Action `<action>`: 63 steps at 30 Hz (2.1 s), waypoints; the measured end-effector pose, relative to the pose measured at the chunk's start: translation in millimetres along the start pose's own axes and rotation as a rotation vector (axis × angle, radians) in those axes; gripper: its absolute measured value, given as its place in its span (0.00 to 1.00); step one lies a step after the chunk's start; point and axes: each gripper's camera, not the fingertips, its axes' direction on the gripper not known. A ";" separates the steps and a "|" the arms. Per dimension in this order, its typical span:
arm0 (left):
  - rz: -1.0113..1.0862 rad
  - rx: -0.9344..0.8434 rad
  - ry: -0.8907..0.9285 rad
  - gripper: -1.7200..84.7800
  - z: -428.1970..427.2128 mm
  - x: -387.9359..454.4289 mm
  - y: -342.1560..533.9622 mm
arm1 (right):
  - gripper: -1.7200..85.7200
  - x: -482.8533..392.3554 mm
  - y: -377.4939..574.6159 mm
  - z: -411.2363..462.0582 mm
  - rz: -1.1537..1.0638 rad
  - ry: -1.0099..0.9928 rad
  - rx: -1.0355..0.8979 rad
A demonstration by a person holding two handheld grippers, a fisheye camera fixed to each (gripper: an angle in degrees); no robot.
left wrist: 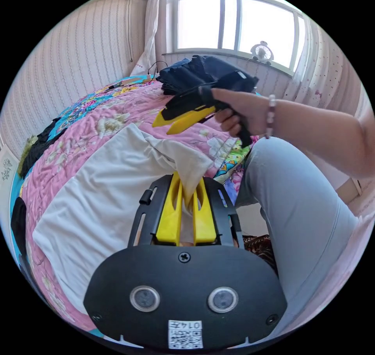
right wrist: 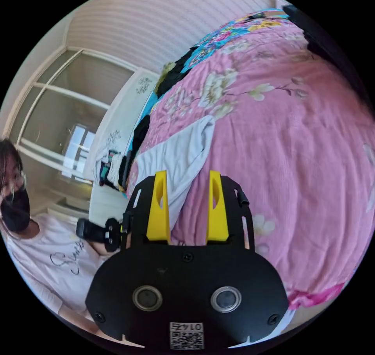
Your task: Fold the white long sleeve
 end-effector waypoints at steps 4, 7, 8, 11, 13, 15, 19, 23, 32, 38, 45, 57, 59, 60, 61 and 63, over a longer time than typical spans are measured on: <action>0.008 0.012 -0.023 0.06 -12.2 -3.2 -0.5 | 0.15 36.6 -51.7 42.3 0.106 -0.104 0.068; -0.011 0.017 0.006 0.06 -23.0 -12.6 -2.1 | 0.07 31.6 -80.2 69.9 0.077 -0.072 0.032; -0.028 0.020 0.017 0.06 -28.1 -18.6 -3.9 | 0.06 30.7 -86.6 73.0 0.071 -0.089 0.018; -0.053 0.064 0.058 0.06 -45.1 -34.8 -13.6 | 0.04 28.2 -84.4 39.6 0.054 -0.097 0.107; -0.029 0.115 0.136 0.06 -55.1 -40.3 -24.0 | 0.04 29.1 -76.3 10.3 0.043 -0.126 0.142; 0.003 0.172 0.221 0.06 -63.1 -41.3 -35.1 | 0.04 26.4 -61.2 -24.2 0.034 -0.077 0.192; 0.014 0.239 0.258 0.07 -74.2 -41.0 -45.5 | 0.04 11.3 -17.9 -84.5 0.044 0.170 0.216; -0.093 0.297 0.269 0.07 -92.5 -73.0 -13.0 | 0.04 -25.1 -9.6 -49.3 -0.041 0.244 0.087; -0.472 0.160 0.063 0.07 -144.1 -183.6 92.1 | 0.09 -132.2 -51.6 242.9 -0.316 0.142 -0.140; -0.630 0.019 -0.015 0.08 -162.0 -224.7 139.8 | 0.08 -136.4 -32.5 328.4 -0.356 0.216 -0.176; -0.746 -0.023 0.042 0.08 -171.0 -265.0 157.5 | 0.13 -138.3 -20.1 393.0 -0.512 0.350 -0.228; -0.778 0.026 0.140 0.01 -166.1 -303.6 151.8 | 0.02 -143.7 3.0 446.9 -0.650 0.443 -0.355; -0.790 0.054 0.186 0.01 -160.3 -309.9 147.1 | 0.02 -139.7 -4.4 447.9 -0.661 0.469 -0.363; -0.795 0.058 0.191 0.01 -158.4 -311.6 146.3 | 0.02 -137.0 -6.8 452.3 -0.662 0.468 -0.367; -0.809 0.045 0.169 0.02 -153.9 -315.0 145.7 | 0.03 -129.9 -11.7 466.2 -0.663 0.444 -0.378; -0.858 -0.045 0.077 0.03 -146.2 -322.3 149.0 | 0.03 -114.4 -17.3 497.4 -0.651 0.433 -0.436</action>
